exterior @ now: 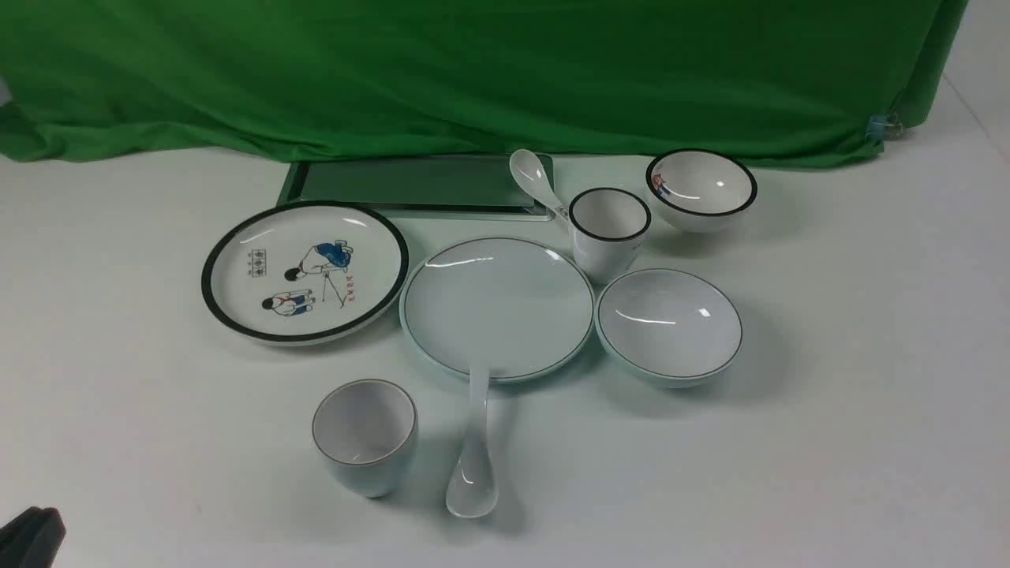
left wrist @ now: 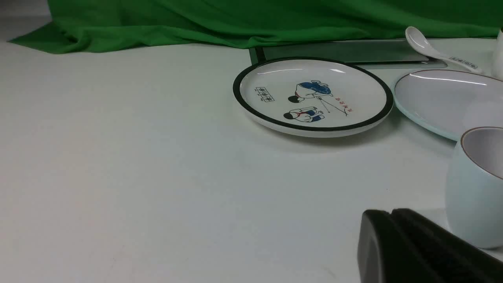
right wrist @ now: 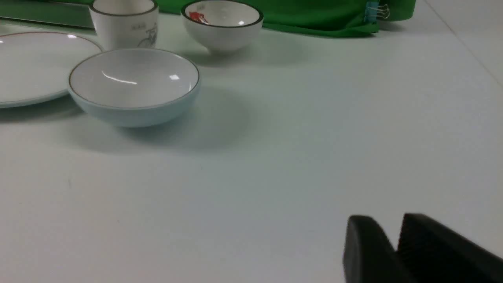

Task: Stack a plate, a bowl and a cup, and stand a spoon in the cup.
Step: Use the right arm to grab a blue rice bowl

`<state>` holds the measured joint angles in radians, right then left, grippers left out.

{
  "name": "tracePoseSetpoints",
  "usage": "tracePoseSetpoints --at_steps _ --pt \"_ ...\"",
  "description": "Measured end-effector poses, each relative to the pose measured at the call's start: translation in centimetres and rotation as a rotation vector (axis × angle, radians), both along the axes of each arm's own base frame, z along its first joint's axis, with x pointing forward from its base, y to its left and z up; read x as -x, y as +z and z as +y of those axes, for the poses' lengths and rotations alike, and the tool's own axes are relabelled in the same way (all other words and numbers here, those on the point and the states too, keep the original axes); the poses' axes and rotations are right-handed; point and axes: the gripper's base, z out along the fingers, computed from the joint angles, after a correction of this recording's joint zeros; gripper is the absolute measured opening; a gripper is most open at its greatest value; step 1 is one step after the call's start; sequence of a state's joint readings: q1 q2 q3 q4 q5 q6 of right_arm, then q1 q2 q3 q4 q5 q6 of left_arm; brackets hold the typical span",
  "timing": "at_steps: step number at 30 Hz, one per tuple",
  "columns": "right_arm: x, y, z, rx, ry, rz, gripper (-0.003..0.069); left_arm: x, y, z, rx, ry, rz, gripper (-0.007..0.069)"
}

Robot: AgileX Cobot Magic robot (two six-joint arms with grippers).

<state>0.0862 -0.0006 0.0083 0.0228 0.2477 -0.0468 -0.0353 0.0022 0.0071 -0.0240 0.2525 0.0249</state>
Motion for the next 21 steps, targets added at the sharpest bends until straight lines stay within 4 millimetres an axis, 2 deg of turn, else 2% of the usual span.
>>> tracePoseSetpoints --at_steps 21 --pt "0.0 -0.01 -0.01 0.008 0.001 0.0 0.0198 0.0 0.0 0.04 -0.016 0.001 -0.001 -0.0029"
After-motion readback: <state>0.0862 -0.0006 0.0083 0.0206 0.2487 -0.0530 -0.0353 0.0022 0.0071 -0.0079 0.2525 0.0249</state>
